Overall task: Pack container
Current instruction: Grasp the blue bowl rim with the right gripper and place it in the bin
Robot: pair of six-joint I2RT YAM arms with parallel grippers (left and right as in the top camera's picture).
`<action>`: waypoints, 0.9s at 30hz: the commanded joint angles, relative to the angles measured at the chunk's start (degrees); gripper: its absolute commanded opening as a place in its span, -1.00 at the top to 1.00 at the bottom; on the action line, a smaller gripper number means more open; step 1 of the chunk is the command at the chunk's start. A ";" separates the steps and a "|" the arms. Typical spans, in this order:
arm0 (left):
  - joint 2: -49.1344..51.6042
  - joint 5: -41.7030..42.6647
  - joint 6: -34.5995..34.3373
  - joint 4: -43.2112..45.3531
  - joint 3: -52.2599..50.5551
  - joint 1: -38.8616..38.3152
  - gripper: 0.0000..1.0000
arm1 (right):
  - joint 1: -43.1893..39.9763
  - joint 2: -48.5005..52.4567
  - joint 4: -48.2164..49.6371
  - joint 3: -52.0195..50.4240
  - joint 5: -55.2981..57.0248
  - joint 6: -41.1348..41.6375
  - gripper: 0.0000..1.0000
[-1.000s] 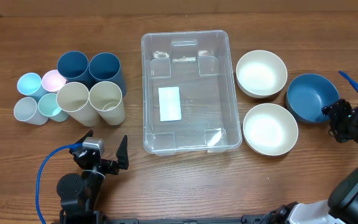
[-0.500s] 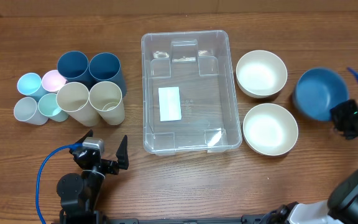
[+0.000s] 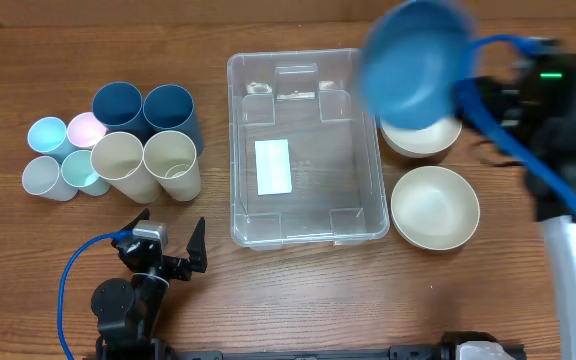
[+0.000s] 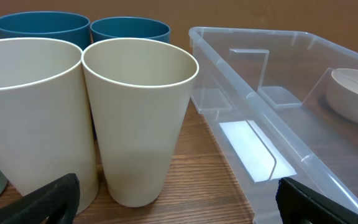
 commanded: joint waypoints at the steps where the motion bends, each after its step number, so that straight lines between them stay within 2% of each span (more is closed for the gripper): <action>1: -0.57 0.81 0.85 0.22 -0.55 -0.22 -1.00 | 12.61 6.21 0.81 0.81 15.34 -1.33 0.92; 4: -0.57 0.81 0.85 0.22 -0.55 -0.22 -1.00 | 18.78 16.41 3.78 0.83 21.66 -1.57 0.92; 9: -0.57 0.81 0.85 0.22 -0.55 -0.22 -1.00 | 19.17 30.49 14.34 0.81 22.67 -6.54 0.92; 13: -0.57 0.81 0.85 0.22 -0.55 -0.22 -1.00 | 19.17 34.56 22.14 0.81 22.62 -7.17 0.92; 16: -0.57 0.81 0.85 0.22 -0.55 -0.22 -1.00 | 19.17 34.77 23.23 0.81 22.53 -7.15 0.92; 19: -0.57 0.81 0.85 0.22 -0.55 -0.22 -1.00 | 19.17 34.62 22.58 0.83 20.48 -7.56 0.59; 21: -0.57 0.81 0.85 0.22 -0.55 -0.22 -1.00 | 19.17 33.81 21.86 0.98 20.24 -7.58 0.53; 23: -0.57 0.81 0.85 0.22 -0.55 -0.22 -1.00 | 19.17 32.63 21.14 1.11 18.84 -7.61 0.35; 27: -0.57 0.81 0.85 0.22 -0.55 -0.22 -1.00 | 18.84 26.97 17.64 3.21 18.97 -8.96 0.23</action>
